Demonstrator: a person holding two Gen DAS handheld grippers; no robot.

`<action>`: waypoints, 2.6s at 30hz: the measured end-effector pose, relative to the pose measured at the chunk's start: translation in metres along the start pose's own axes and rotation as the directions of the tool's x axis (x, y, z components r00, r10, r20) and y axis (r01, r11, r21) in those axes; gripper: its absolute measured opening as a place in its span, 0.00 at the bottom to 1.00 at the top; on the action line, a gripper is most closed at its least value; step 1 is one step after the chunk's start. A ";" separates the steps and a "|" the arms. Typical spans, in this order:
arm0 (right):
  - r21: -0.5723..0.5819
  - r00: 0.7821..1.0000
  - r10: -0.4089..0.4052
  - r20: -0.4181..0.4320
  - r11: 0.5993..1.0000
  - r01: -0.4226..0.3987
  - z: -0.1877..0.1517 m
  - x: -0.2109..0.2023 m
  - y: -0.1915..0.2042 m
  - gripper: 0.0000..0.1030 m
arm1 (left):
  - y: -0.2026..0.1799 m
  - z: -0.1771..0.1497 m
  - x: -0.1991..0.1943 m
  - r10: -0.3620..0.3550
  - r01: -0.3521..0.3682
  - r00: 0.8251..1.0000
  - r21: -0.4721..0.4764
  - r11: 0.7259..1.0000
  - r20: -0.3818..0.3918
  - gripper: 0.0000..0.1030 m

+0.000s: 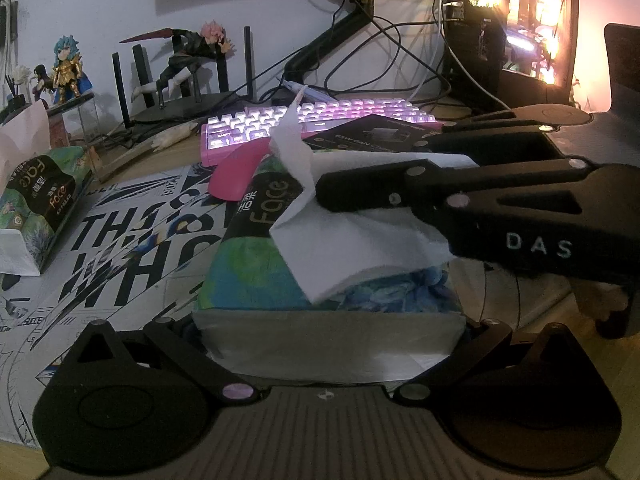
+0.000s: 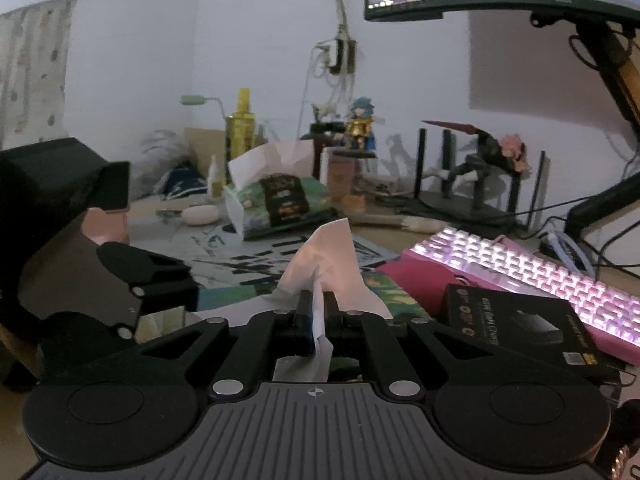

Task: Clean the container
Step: 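Rub the white tissue across the pack top with the right gripper, then sweep the tissue back and forth over the pack top with the right gripper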

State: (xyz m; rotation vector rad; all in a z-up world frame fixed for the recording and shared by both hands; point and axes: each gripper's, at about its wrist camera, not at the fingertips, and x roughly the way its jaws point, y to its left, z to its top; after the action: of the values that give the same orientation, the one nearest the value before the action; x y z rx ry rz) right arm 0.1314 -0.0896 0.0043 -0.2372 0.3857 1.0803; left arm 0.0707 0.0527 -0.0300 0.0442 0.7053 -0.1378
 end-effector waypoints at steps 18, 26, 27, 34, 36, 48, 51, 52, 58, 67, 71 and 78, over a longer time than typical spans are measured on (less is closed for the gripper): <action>-0.002 0.999 -0.037 -0.005 0.999 0.037 -0.001 0.003 -0.001 0.06 | 0.000 0.000 0.000 0.000 0.000 1.000 0.000 1.000 0.000 1.00; -0.010 1.000 -0.017 0.001 1.000 0.017 -0.001 0.002 0.003 0.06 | 0.000 0.000 0.000 0.000 0.000 1.000 0.000 1.000 0.000 1.00; -0.013 1.000 -0.015 0.002 1.000 0.015 -0.001 0.002 0.004 0.06 | 0.000 0.000 0.000 0.000 0.000 1.000 0.000 1.000 0.000 1.00; -0.024 1.000 0.003 0.004 1.000 -0.003 -0.001 0.001 0.007 0.06 | 0.000 0.000 0.000 0.000 0.000 1.000 0.000 1.000 0.000 1.00; -0.025 1.000 0.009 0.003 1.000 -0.009 -0.001 0.001 0.007 0.06 | 0.000 0.000 0.000 0.000 0.000 1.000 0.000 1.000 0.000 1.00; -0.021 1.000 0.001 0.001 1.000 -0.001 0.001 0.000 0.003 0.06 | 0.000 0.000 0.000 0.000 0.000 1.000 0.000 1.000 0.000 1.00; -0.016 1.000 -0.012 0.002 1.000 0.012 0.000 0.001 0.001 0.06 | 0.000 0.000 0.000 0.000 0.000 1.000 0.000 1.000 0.000 1.00; -0.014 1.000 -0.017 0.002 1.000 0.017 0.000 0.002 0.001 0.06 | 0.000 0.000 0.000 0.000 0.000 1.000 0.000 1.000 0.000 1.00; 0.000 0.998 -0.063 0.004 0.998 0.063 -0.001 0.004 -0.001 0.06 | 0.000 0.000 0.000 0.000 0.000 1.000 0.000 1.000 0.000 1.00; 0.016 0.998 -0.069 0.006 0.998 0.068 -0.002 0.005 0.000 0.06 | 0.000 0.000 0.000 0.000 0.000 1.000 0.000 1.000 0.000 1.00; 0.015 0.999 -0.041 0.008 0.999 0.041 -0.002 0.005 0.002 0.06 | 0.000 0.000 0.000 0.000 0.000 1.000 0.000 1.000 0.000 1.00; -0.005 1.000 0.005 0.007 1.000 -0.005 -0.001 0.004 0.006 0.06 | 0.000 0.000 0.000 0.000 0.000 1.000 0.000 1.000 0.000 1.00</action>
State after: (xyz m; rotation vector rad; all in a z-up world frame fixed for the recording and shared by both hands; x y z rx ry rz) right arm 0.1273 -0.0842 0.0020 -0.2367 0.3772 1.0867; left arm 0.0709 0.0527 -0.0302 0.0438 0.7052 -0.1380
